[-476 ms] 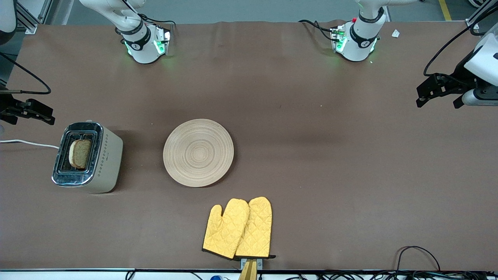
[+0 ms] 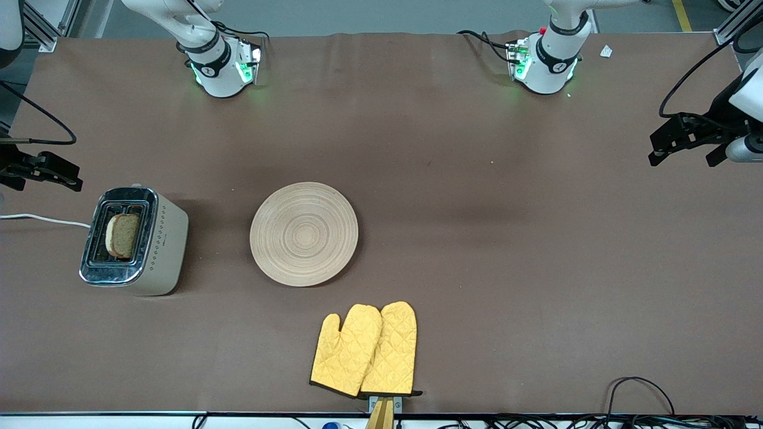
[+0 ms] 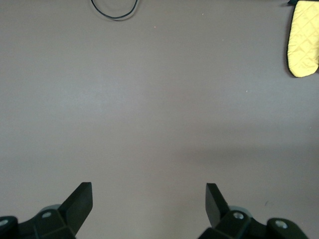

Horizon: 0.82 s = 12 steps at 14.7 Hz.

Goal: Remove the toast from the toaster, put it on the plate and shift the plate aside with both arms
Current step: 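Move the right gripper toward the toast in the chrome toaster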

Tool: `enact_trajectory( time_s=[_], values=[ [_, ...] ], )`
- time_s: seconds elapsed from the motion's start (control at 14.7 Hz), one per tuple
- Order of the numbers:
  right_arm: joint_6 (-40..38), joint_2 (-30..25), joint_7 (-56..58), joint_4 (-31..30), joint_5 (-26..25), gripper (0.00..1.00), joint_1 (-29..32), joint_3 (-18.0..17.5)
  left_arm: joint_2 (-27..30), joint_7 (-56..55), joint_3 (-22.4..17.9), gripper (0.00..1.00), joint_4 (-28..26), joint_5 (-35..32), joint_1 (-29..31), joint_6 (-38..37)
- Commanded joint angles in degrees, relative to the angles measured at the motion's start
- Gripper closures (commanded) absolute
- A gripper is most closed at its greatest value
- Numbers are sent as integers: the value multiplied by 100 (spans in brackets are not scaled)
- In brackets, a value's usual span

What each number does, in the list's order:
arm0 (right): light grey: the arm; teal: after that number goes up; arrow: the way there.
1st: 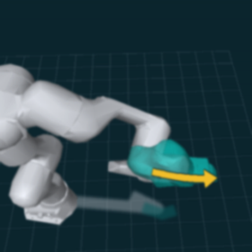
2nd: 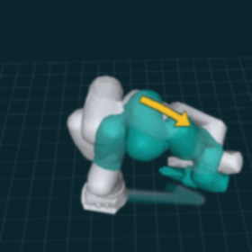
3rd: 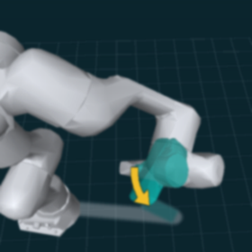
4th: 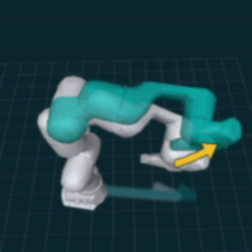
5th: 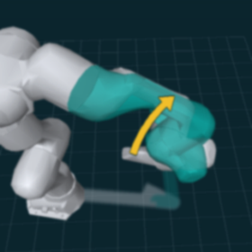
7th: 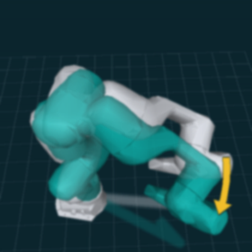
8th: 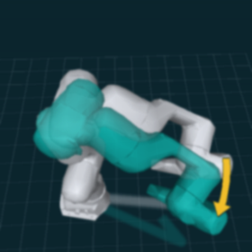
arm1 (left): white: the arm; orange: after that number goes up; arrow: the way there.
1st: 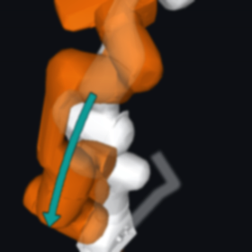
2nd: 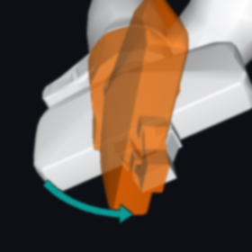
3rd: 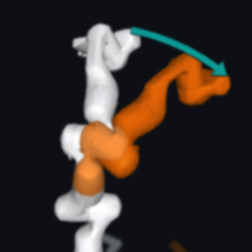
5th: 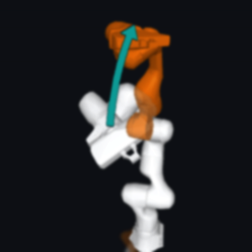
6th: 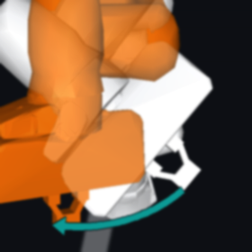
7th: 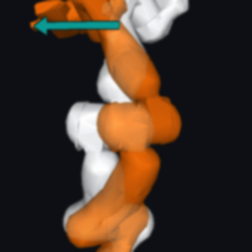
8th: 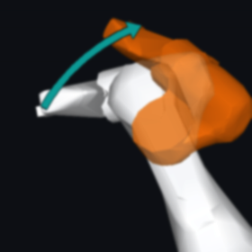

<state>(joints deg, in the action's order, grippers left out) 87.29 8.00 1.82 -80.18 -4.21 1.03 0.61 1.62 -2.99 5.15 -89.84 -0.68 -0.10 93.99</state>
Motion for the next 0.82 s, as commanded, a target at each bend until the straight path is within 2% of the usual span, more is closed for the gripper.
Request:
enact_trajectory(
  time_s=[0.0, 0.2, 0.34, 0.75],
  values=[
    [87, -97, -42, -147, 8, 0, 81, -34, -74, -52, 56, 0, 142, -222, -34, -136],
    [559, -53, 80, -734, 8, 0, 449, -43, -75, 27, 56, 0, 150, -178, 19, -127],
    [955, 174, 589, -1034, 17, 0, 538, -43, -75, 18, 56, 0, 151, -178, 10, -127],
    [3283, 500, 705, -2369, 17, 0, 644, -43, -75, 27, 56, 0, 151, -178, 19, -127]
  ],
)
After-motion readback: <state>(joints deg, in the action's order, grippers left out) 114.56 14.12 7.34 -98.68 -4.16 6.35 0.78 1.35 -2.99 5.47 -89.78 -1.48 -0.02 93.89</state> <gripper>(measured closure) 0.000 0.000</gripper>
